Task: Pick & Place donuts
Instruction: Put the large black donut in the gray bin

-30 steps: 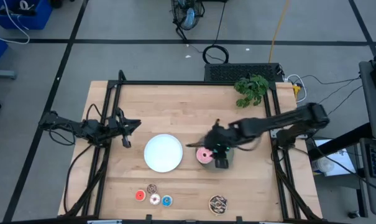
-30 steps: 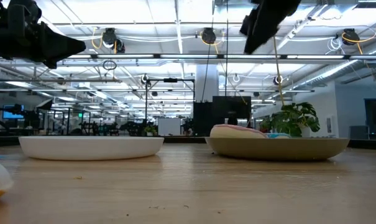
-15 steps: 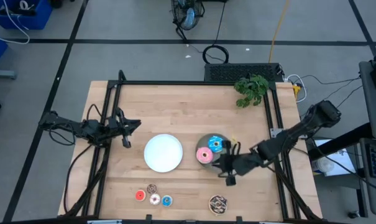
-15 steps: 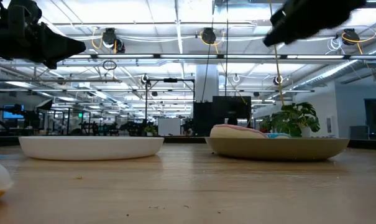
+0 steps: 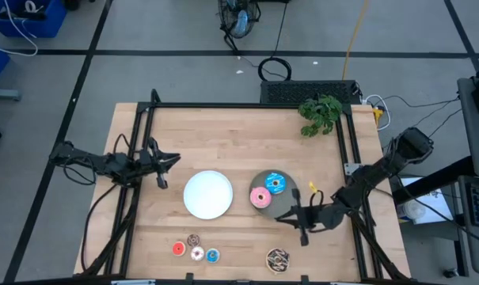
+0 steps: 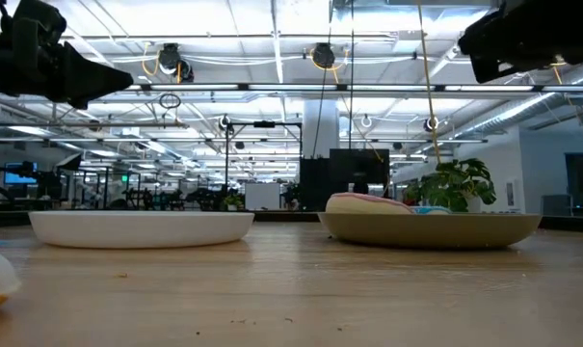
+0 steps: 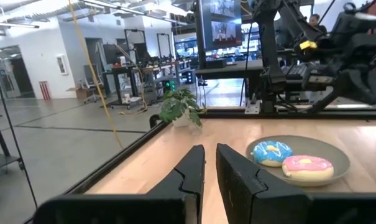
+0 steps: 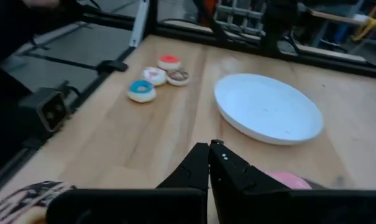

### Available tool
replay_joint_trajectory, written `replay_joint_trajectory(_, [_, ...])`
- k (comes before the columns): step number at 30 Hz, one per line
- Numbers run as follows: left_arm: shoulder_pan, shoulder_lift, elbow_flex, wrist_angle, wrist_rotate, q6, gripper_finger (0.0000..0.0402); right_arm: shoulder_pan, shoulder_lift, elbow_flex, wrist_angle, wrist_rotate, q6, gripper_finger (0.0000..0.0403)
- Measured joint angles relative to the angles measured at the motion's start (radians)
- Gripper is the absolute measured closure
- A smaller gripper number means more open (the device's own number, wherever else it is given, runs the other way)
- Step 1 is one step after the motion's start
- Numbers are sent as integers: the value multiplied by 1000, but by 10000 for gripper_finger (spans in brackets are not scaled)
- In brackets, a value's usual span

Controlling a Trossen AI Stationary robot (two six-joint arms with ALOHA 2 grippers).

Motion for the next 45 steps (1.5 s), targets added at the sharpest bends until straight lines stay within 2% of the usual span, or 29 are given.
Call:
replay_joint_trajectory(11, [0, 0, 0, -4, 0, -74, 353, -3, 0, 0, 5, 0, -58, 399])
replay_joint_trajectory(20, [0, 0, 0, -7, -9, -59, 353, -5, 0, 0, 8, -1, -75, 399])
replay_joint_trajectory(27, [0, 0, 0, -11, -9, -52, 353, -3, 13, -1, 42, -188, -127, 399])
replay_joint_trajectory(35, [0, 0, 0, -10, -9, -59, 353, -14, 39, -1, 108, -181, -130, 399])
replay_joint_trajectory(41, [0, 0, 0, -9, -8, -72, 353, -19, 90, -1, 168, -181, -241, 399])
replay_joint_trajectory(45, [0, 0, 0, -9, -8, -98, 353, -23, 110, -2, 254, -185, -225, 399])
